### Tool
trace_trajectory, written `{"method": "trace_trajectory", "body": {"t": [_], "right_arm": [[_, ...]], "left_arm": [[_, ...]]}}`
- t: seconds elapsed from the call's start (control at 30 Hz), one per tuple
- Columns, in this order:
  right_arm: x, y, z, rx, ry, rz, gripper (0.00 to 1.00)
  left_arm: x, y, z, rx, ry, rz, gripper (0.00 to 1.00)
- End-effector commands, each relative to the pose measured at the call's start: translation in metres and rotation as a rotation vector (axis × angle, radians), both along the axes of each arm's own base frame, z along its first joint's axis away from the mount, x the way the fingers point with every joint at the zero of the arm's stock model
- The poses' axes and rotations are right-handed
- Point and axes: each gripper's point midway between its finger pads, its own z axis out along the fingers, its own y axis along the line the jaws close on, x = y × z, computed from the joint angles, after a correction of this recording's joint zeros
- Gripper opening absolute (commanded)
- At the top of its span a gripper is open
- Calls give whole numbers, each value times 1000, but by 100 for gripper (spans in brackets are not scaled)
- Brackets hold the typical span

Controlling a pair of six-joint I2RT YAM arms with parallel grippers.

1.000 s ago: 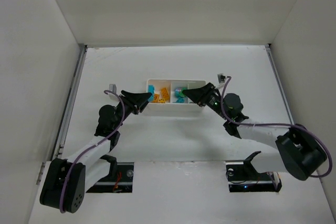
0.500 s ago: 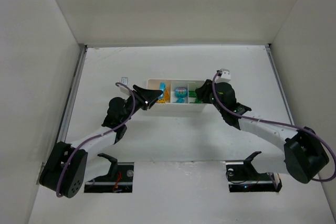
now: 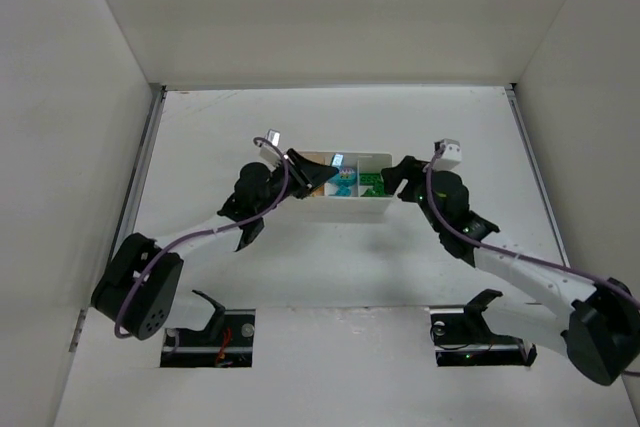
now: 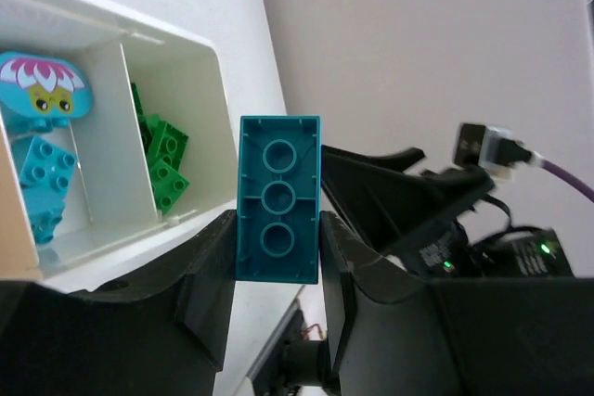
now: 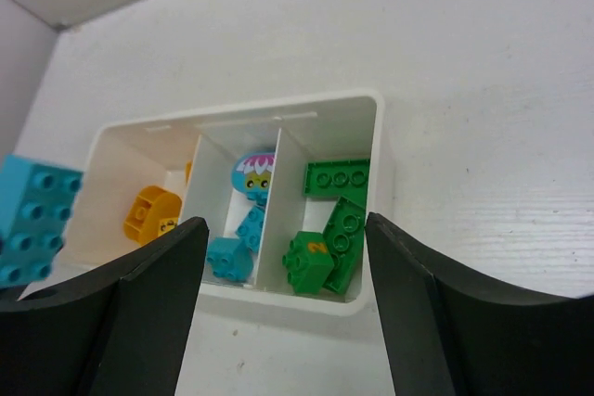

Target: Sort the legos into containers by color

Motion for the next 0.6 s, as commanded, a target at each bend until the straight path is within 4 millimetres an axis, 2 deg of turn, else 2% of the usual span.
{"method": "trace_trajectory", "body": {"t": [0.0, 0.23, 0.4, 0.5, 0.57], "right_arm": [[-9, -13, 20, 70, -103, -40, 75], [-31, -27, 3, 114, -85, -62, 75], [-42, -33, 5, 141, -89, -66, 75], [-46, -35, 2, 150, -79, -66, 76], [-48, -36, 1, 145, -73, -66, 77]], "left_arm": [[14, -12, 13, 124, -111, -6, 11], [31, -24, -30, 400, -57, 13, 13], [42, -34, -41, 459, -41, 12, 17], [46, -39, -47, 477, -23, 6, 24], [48, -37, -48, 492, -19, 23, 33]]}}
